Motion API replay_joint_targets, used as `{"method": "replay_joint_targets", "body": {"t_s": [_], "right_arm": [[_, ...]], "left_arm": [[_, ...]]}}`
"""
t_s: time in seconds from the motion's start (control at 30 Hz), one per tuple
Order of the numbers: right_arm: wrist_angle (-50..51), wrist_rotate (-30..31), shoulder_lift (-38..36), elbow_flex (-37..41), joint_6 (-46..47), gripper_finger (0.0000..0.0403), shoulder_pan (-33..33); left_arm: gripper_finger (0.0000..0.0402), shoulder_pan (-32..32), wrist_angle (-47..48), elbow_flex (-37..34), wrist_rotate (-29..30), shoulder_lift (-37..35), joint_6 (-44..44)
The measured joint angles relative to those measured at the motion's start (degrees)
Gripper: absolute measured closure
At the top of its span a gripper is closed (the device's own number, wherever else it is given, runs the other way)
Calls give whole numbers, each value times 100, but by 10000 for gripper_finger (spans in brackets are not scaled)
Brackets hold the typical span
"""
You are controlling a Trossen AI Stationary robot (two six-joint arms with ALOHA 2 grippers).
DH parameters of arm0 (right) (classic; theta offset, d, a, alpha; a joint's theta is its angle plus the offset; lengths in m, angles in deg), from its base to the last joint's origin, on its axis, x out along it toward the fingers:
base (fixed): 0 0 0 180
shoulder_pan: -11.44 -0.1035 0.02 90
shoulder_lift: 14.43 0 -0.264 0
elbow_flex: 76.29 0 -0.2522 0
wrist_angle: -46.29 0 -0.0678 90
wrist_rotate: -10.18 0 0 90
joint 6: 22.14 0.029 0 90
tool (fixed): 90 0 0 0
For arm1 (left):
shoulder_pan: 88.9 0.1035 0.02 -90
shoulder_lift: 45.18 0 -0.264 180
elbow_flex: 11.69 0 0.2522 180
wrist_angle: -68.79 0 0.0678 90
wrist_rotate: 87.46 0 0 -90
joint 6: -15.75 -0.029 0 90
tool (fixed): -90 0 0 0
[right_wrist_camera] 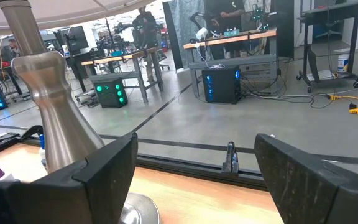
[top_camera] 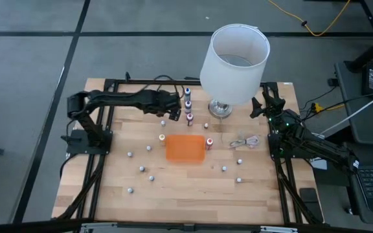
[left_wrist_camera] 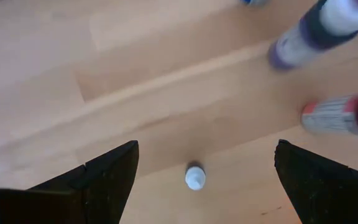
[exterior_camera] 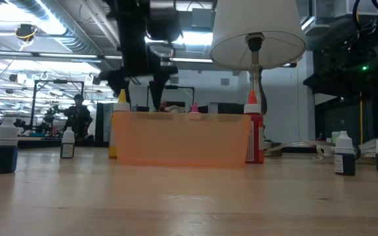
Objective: Pick & Place food coloring
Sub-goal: Put the small green food coloring bottle into the orange bin
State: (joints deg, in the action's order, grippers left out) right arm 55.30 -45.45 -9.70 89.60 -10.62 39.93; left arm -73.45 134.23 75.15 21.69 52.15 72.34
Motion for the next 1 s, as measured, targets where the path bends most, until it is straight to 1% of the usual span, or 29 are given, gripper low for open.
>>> {"method": "replay_joint_targets", "body": {"t_s": [0.17, 0.3, 0.53, 0.83, 0.9, 1.0], "right_arm": [[-2, 0, 0, 0, 0, 79, 0], [0, 0, 0, -1, -1, 79, 0], [-2, 0, 1, 0, 1, 79, 0], [0, 0, 0, -1, -1, 79, -2], [0, 0, 0, -1, 1, 79, -2], [0, 0, 0, 0, 0, 79, 0]], "left_arm": [[41, 6, 10, -4, -298, 374, 338], [41, 2, 128, -11, -369, 498, 514], [41, 5, -6, -399, -384, 502, 694], [41, 6, -261, -685, -626, 502, 736], [41, 4, -442, -768, -734, 502, 737], [52, 4, -569, -807, -840, 502, 738]]}}
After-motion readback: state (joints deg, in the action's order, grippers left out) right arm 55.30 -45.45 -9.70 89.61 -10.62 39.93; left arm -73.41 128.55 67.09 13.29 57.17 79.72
